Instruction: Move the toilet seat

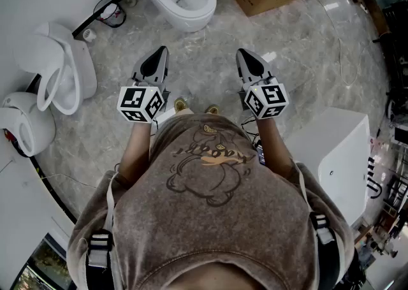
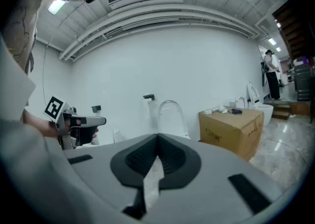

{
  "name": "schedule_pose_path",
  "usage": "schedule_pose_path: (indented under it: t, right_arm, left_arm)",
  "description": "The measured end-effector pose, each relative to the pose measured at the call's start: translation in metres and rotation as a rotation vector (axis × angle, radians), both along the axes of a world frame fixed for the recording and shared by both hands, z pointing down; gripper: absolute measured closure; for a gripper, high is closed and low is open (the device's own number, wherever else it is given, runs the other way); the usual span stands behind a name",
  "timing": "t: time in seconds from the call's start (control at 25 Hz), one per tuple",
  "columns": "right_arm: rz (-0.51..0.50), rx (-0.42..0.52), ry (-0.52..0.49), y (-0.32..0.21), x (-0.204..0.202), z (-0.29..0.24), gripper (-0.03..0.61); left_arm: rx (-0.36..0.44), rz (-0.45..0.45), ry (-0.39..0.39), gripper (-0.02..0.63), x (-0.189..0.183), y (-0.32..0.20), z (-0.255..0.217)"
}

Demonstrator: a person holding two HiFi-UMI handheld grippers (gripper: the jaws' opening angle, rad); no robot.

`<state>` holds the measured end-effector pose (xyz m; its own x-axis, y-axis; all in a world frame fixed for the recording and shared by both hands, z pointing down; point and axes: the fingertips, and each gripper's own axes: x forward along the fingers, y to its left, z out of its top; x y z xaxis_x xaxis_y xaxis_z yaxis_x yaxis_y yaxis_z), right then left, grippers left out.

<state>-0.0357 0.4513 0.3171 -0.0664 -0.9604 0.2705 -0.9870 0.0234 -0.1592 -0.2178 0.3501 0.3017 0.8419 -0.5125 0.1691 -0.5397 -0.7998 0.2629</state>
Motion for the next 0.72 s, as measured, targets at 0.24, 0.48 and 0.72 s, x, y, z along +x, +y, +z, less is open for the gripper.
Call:
schedule_pose_path:
  t: [0.24, 0.48, 0.72]
  right_arm:
    - [0.006, 0.025, -0.056, -0.013, -0.013, -0.001, 0.581]
    - [0.039, 0.007, -0.071, -0.018, -0.032, 0.017, 0.581]
    - [0.050, -0.003, -0.084, -0.032, -0.049, 0.026, 0.581]
  left_arm:
    - [0.007, 0.020, -0.004, 0.606, -0.006, -0.007, -0.001]
    - [0.036, 0.070, -0.022, 0.606, -0.014, -0.014, 0.008]
    - [0.029, 0.086, -0.017, 0.606, -0.025, -0.029, 0.014]
